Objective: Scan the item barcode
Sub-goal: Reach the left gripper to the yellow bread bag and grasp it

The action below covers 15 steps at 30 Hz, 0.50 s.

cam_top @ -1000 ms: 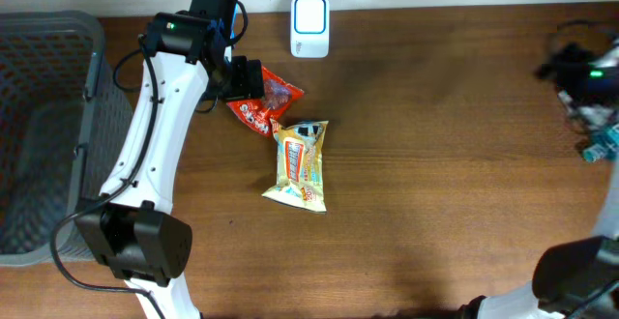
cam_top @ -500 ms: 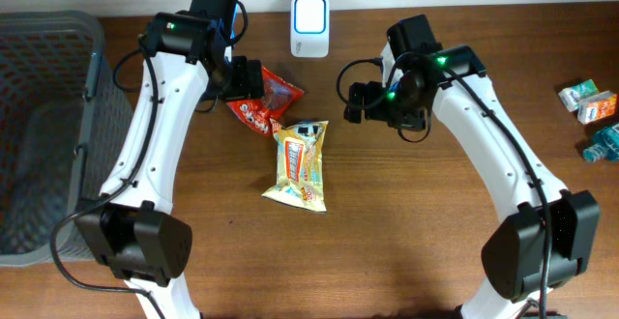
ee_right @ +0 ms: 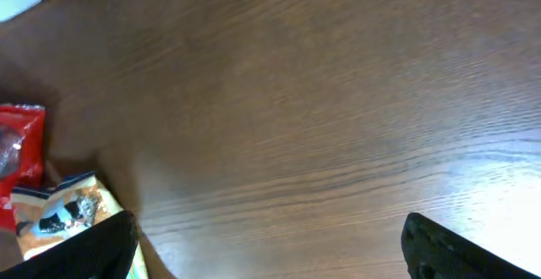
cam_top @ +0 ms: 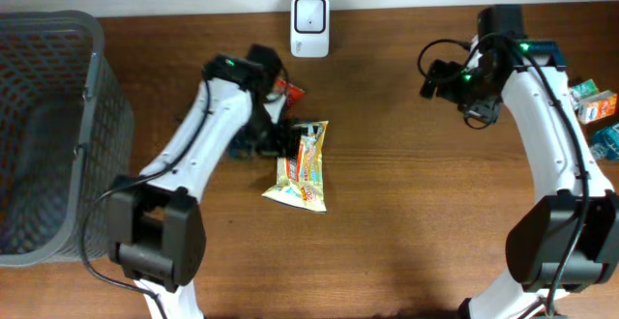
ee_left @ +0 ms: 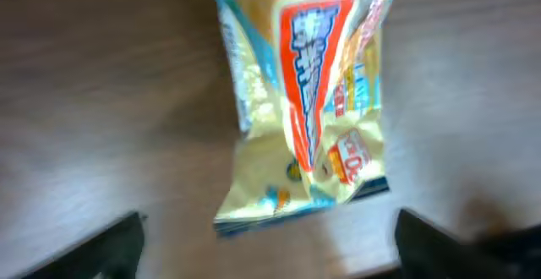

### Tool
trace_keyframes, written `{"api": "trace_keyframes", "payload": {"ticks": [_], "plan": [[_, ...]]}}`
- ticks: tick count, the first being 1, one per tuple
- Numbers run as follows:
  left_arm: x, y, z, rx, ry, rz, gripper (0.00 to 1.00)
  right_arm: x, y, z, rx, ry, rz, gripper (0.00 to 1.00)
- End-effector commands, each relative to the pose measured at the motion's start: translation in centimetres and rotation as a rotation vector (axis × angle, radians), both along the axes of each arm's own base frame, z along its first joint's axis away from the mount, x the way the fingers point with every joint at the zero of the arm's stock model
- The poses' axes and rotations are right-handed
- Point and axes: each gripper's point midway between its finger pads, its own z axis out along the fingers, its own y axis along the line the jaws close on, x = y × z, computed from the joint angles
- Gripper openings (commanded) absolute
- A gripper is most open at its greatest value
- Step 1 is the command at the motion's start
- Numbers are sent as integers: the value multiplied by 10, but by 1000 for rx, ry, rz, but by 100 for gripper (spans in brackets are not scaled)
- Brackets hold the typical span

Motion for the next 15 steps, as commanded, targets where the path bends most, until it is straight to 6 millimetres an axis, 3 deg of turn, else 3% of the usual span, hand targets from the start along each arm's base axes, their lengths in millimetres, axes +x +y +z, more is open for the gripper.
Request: {"api": "trace_keyframes", "payload": {"ticks": [1, 4, 7, 11, 12, 15], "plan": [[-33, -16, -37, -38, 92, -59, 70, 0, -13, -4, -8, 12, -40, 98], [-39, -16, -58, -12, 78, -82, 64, 0, -12, -4, -8, 12, -38, 98], [-26, 17, -75, 182, -12, -81, 51, 0, -12, -4, -8, 12, -38, 98], [13, 77, -63, 557, -221, -27, 43, 0, -12, -4, -8, 12, -38, 98], [28, 83, -58, 603, -290, -17, 40, 0, -12, -4, -8, 12, -38, 98], [60, 71, -52, 572, -418, -61, 39, 0, -12, -4, -8, 12, -38, 98]]}}
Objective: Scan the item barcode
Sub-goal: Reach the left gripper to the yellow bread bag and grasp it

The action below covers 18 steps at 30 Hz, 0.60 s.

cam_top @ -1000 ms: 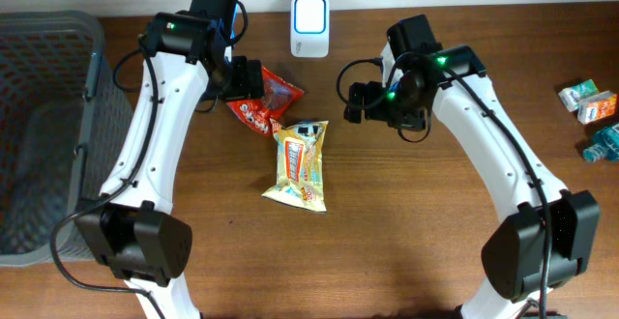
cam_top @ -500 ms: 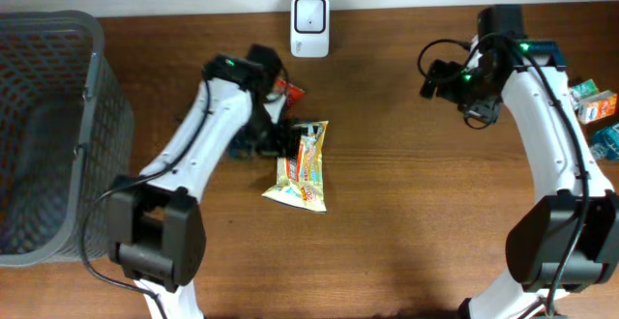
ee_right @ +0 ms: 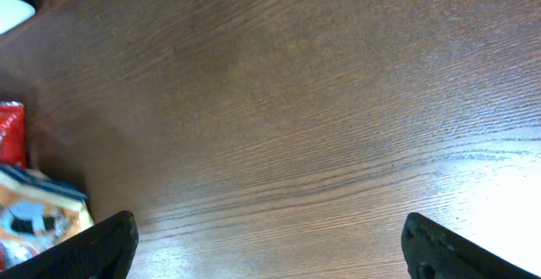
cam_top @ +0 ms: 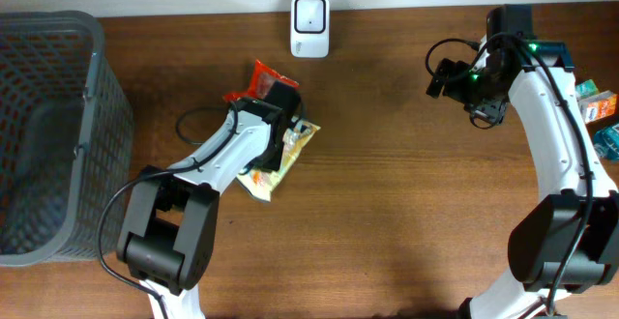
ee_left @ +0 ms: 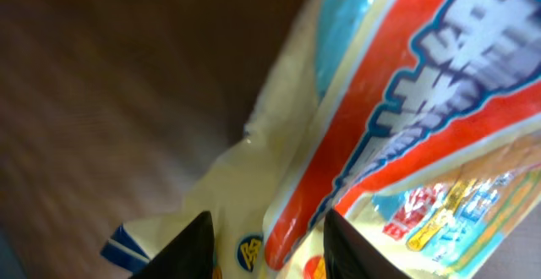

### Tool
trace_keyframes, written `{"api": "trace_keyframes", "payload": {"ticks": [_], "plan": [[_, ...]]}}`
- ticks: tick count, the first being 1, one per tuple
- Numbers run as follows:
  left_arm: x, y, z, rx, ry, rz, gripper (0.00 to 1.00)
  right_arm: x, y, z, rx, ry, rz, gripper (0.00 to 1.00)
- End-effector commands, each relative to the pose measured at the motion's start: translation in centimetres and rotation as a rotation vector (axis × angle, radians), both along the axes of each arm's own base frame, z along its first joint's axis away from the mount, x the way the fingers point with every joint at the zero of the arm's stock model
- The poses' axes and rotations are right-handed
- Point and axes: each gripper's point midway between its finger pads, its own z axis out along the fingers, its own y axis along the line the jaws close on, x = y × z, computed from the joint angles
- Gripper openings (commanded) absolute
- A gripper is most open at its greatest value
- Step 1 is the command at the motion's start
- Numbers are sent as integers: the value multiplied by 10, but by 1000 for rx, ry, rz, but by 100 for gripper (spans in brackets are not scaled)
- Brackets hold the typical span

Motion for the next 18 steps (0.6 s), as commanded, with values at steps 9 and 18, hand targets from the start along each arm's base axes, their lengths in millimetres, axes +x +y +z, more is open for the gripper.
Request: {"api": "trace_keyframes", "payload": {"ticks": [9, 18], "plan": [[51, -122, 24, -372, -170, -623, 0, -1, -3, -4, -8, 13, -16, 98], [50, -159, 55, -336, -238, -975, 99, 0, -3, -4, -8, 13, -16, 98]]}}
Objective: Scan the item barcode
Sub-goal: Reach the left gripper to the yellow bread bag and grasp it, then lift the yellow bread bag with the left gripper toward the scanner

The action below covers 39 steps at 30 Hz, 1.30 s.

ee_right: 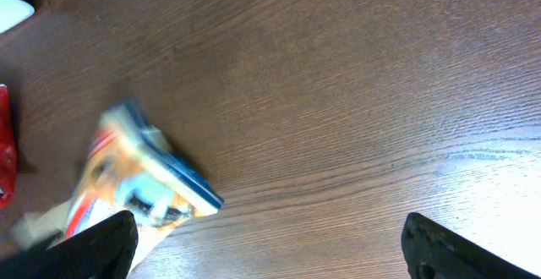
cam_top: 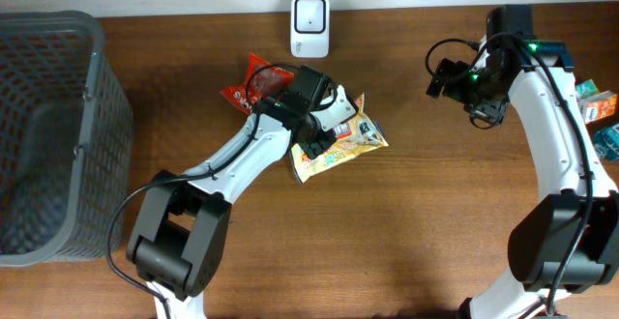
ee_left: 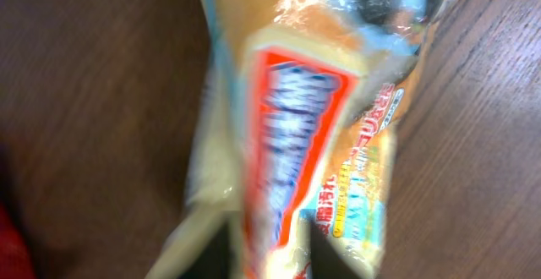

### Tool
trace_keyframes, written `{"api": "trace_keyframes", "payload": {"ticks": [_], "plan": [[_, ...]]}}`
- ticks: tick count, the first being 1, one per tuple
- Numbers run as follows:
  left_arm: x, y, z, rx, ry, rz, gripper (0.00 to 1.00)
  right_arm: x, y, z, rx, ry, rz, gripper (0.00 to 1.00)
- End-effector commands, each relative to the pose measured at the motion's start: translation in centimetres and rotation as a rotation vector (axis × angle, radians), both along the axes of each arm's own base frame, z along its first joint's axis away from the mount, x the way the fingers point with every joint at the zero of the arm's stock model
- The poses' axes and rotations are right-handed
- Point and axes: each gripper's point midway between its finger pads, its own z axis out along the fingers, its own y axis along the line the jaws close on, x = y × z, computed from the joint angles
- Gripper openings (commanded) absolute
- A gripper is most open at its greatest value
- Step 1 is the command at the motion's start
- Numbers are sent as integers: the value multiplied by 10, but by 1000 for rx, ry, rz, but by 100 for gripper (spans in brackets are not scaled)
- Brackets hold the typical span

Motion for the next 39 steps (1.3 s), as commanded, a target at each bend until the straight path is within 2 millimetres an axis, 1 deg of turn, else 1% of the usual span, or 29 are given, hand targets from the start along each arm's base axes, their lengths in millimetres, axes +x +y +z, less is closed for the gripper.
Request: {"api": "trace_keyframes", "payload": {"ticks": [1, 3, 4, 5, 6, 7, 8, 9, 10, 11, 12, 13, 14, 17, 18, 20, 23, 25, 27, 29, 30, 31, 35, 39], "plan": [[13, -2, 26, -17, -73, -8, 99, 0, -3, -4, -8, 13, -16, 98], [21, 2, 41, -86, -59, 121, 99, 0, -3, -4, -8, 13, -16, 98], [29, 7, 61, -149, -60, 223, 99, 0, -3, -4, -8, 13, -16, 98], [32, 11, 73, -187, -56, 285, 99, 0, -3, -4, -8, 13, -16, 98], [33, 19, 90, -251, -38, 396, 99, -1, -3, -4, -8, 13, -16, 98], [30, 30, 100, -293, 4, 502, 99, 0, -3, -4, -8, 13, -16, 98], [23, 42, 101, -311, 64, 591, 99, 0, -3, -4, -8, 13, -16, 98], [10, 51, 94, -311, 157, 649, 99, -1, -3, -4, -8, 13, -16, 98], [-7, 57, 82, -302, 277, 671, 99, -1, -3, -4, -8, 13, -16, 98], [-20, 56, 75, -307, 366, 664, 99, 0, -3, -4, -8, 13, -16, 98], [-34, 47, 65, -342, 487, 638, 99, -1, -3, -4, -8, 13, -16, 98], [-40, 40, 58, -372, 553, 616, 99, -1, -3, -4, -8, 13, -16, 98], [-44, 33, 44, -392, 605, 598, 99, -1, -3, -4, -8, 13, -16, 98], [-43, 32, 11, -358, 681, 660, 99, 0, -3, -4, -8, 13, -16, 98], [-40, 35, 1, -338, 674, 674, 99, -1, -3, -4, -8, 13, -16, 98], [-29, 64, -25, -222, 615, 845, 99, 0, -3, -4, -8, 13, -16, 98], [-28, 63, -28, -260, 661, 847, 99, 0, -3, -4, -8, 13, -16, 98], [-35, 51, -32, -289, 731, 819, 99, 0, -3, -4, -8, 13, -16, 98], [-38, 47, -35, -280, 739, 810, 99, -1, -3, -4, -8, 13, -16, 98], [-40, 43, -35, -278, 737, 799, 89, 0, -3, -4, -8, 13, -16, 98], [-40, 39, -35, -281, 732, 789, 76, 0, -3, -4, -8, 13, -16, 98], [-40, 37, -35, -281, 730, 783, 72, 0, -3, -4, -8, 13, -16, 98], [-40, 33, -34, -285, 722, 771, 69, -1, -3, -4, -8, 13, -16, 98], [-38, 33, -34, -289, 715, 770, 52, -1, -3, -4, -8, 13, -16, 98]]}}
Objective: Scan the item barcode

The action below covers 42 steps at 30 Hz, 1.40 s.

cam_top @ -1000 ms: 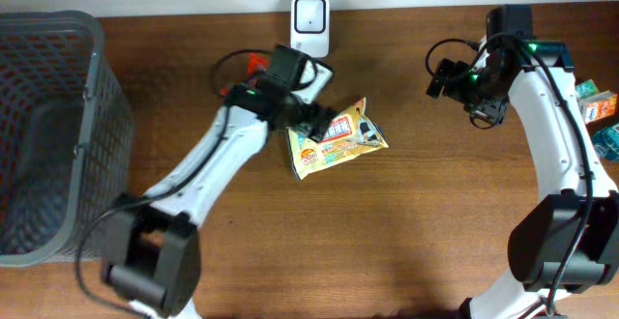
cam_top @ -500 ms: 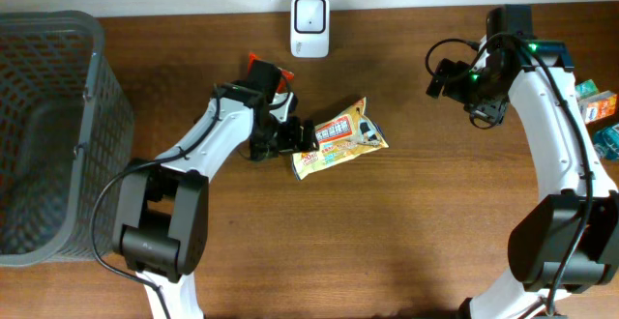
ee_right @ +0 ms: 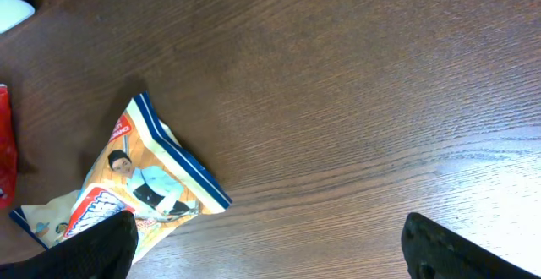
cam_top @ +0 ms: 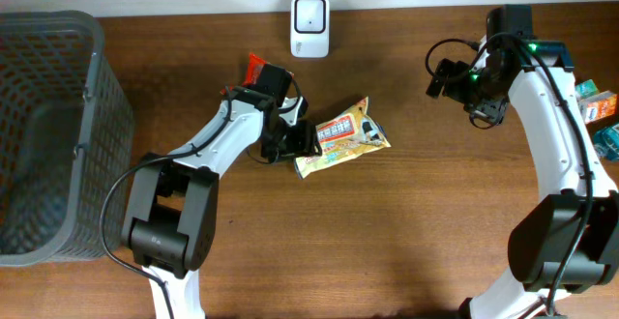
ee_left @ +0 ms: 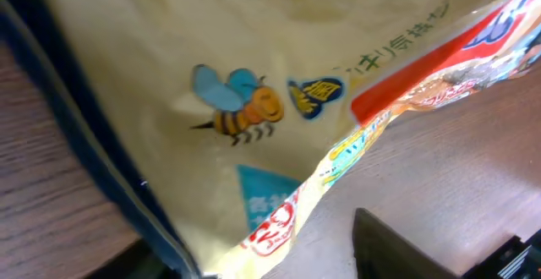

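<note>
The yellow snack bag (cam_top: 340, 137) lies flat on the wooden table, below and a little right of the white scanner (cam_top: 309, 13). My left gripper (cam_top: 293, 141) sits at the bag's left end, open. In the left wrist view the bag (ee_left: 254, 101) fills the frame, and bare table shows between it and my right-hand finger (ee_left: 406, 245). My right gripper (cam_top: 443, 77) hangs open at the far right, away from the bag (ee_right: 127, 194), with nothing between its fingers (ee_right: 93, 249).
A red packet (cam_top: 253, 68) lies just left of the scanner, behind my left arm. A grey mesh basket (cam_top: 97, 77) stands at the table's left end. Small boxes (cam_top: 595, 101) sit at the right edge.
The left gripper held the bag lifted and shut on it; now the bag lies flat on the table. The gripper is open and sits slightly further left. The right arm has not moved.
My left gripper was open over the bag lying lengthwise mid-table. Then it was shut on the bag near the red packet. Then it held the bag up below the scanner. Now the bag rests on the table, released.
</note>
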### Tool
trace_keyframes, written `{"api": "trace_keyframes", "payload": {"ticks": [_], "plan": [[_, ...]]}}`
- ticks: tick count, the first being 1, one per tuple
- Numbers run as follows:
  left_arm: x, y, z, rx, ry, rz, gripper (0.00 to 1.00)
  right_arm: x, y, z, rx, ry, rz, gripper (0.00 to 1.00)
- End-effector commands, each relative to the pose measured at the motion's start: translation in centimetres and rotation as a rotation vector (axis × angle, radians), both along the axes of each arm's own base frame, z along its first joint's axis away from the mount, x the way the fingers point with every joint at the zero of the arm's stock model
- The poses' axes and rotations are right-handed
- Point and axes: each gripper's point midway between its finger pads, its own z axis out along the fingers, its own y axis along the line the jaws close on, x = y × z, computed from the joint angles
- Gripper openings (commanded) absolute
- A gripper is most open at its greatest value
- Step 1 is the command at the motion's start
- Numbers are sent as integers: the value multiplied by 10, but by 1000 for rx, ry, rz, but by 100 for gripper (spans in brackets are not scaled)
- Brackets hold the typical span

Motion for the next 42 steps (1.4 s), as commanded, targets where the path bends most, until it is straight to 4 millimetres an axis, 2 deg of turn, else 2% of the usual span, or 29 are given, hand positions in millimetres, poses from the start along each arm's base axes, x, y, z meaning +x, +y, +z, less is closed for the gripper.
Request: {"api": "trace_keyframes", "payload": {"ticks": [1, 5, 7, 9, 11, 14, 19, 20, 21, 22, 23, 24, 27, 29, 31, 33, 38, 39, 40, 41, 42], "plan": [[-2, -1, -5, -4, 14, -3, 49, 0, -3, -4, -8, 12, -16, 98], [-1, 3, -7, 16, 5, 1, 38, 0, -3, -4, -8, 12, -16, 98], [-1, 3, -7, 16, 7, 2, 14, 0, -3, -4, -8, 12, -16, 98], [-1, 6, -6, 21, 17, 6, 0, 0, -3, -4, -8, 12, -16, 98], [3, 15, 0, 50, 9, 1, 0, 0, -3, -4, -8, 13, -16, 98], [15, 45, 15, 224, -20, 37, 0, 0, -3, -4, -8, 12, -16, 98], [46, 88, 83, 489, -152, 88, 0, 0, -3, -4, -8, 12, -16, 98], [50, 89, 92, 501, -173, 94, 0, 0, -3, -4, -8, 12, -16, 98], [52, 83, 100, 465, -181, 94, 0, 0, -3, -4, -8, 12, -16, 98], [49, 74, 99, 412, -162, 84, 19, 0, -3, -4, -8, 12, -16, 98], [42, 62, 96, 347, -125, 67, 65, 0, -3, -4, -8, 12, -16, 98], [35, 57, 90, 312, -90, 55, 99, 0, -3, -4, -8, 12, -16, 98], [14, 46, 58, 242, 13, 29, 99, 0, -3, -4, -8, 12, -16, 98], [7, 28, 35, 129, 38, 11, 99, 0, -3, -4, -8, 12, -16, 98], [7, 7, 21, -6, 22, -9, 99, 0, -3, -4, -8, 12, -16, 98], [11, -4, 9, -87, -20, -19, 99, 0, -3, -4, -8, 12, -16, 98], [16, -12, -12, -126, -58, 15, 86, 0, -3, -4, -8, 12, -16, 98], [17, -13, -16, -124, -58, 13, 80, 0, -3, -4, -8, 12, -16, 98], [18, -14, -20, -118, -58, 13, 70, 0, -3, -4, -8, 12, -16, 98], [18, -11, -26, -97, -55, 18, 53, 0, -3, -4, -8, 12, -16, 98], [18, -6, -32, -67, -53, 25, 28, 0, -3, -4, -8, 12, -16, 98]]}}
